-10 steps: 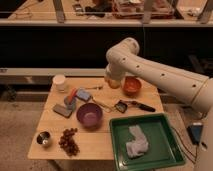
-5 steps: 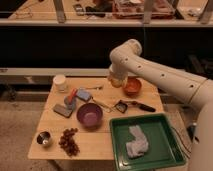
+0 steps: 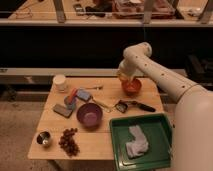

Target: Place apple in red bowl

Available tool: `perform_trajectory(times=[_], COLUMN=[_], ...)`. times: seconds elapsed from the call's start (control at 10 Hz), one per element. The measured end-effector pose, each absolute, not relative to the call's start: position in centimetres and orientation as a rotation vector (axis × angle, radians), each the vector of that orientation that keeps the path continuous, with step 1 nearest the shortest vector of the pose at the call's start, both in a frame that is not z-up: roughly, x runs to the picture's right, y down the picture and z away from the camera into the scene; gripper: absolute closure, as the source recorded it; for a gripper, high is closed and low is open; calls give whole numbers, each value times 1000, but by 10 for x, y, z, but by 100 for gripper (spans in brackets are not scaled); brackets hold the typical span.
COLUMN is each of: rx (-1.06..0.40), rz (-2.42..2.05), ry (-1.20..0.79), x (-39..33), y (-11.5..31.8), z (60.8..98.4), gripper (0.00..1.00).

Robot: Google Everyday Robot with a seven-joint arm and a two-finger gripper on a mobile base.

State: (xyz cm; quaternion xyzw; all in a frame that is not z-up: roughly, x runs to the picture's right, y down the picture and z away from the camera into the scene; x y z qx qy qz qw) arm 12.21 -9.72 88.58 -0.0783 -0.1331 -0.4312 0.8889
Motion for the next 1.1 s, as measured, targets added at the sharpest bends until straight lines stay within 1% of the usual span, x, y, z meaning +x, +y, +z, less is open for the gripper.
perform_trajectory(times=[0.1, 0.3, 0.7, 1.1], rx=[-149, -120, -93, -142], rz=[-863, -805, -754, -757], ry=[-278, -256, -285, -316], x=[126, 152, 159, 156], y=[-101, -108, -115, -100], z=[889, 883, 870, 888], gripper=[100, 100, 100, 100])
